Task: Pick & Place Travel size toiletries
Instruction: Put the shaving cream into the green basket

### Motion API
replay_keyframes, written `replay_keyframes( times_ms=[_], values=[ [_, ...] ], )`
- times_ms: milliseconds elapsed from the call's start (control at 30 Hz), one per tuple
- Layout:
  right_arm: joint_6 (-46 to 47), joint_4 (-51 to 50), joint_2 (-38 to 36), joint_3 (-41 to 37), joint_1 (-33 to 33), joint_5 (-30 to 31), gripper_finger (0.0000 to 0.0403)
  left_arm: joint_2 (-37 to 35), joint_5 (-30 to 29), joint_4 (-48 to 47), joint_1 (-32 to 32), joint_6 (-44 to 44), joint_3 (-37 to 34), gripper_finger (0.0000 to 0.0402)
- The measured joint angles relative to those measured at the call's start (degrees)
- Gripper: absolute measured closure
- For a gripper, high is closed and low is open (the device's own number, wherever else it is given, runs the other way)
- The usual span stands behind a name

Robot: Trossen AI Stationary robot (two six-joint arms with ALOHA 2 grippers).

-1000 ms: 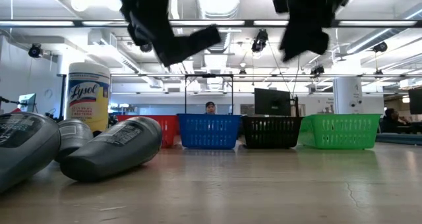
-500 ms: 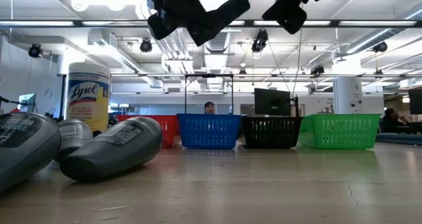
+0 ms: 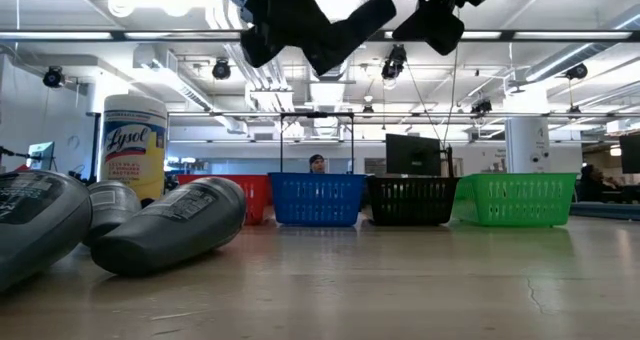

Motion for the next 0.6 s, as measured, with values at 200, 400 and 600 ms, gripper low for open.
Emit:
replay_keyframes(
  times_ms=[200, 400, 600],
  values=[
    [-0.9, 0.5, 0.0, 0.0, -0.1, 1.5, 0.0125, 1.7, 1.6, 3.0, 0.8, 1.3, 0.0, 0.0376],
    [-3.5, 0.7, 0.0, 0.0, 0.0, 3.2, 0.0116, 2.8, 3.5, 8.1, 2.2, 2.3, 0.0, 0.0376],
    [-3.6, 0.8, 0.3, 0.0, -0.1, 4.5, 0.0110, 2.8, 3.8, 8.8, 2.5, 3.0, 0.0, 0.0376]
  ],
)
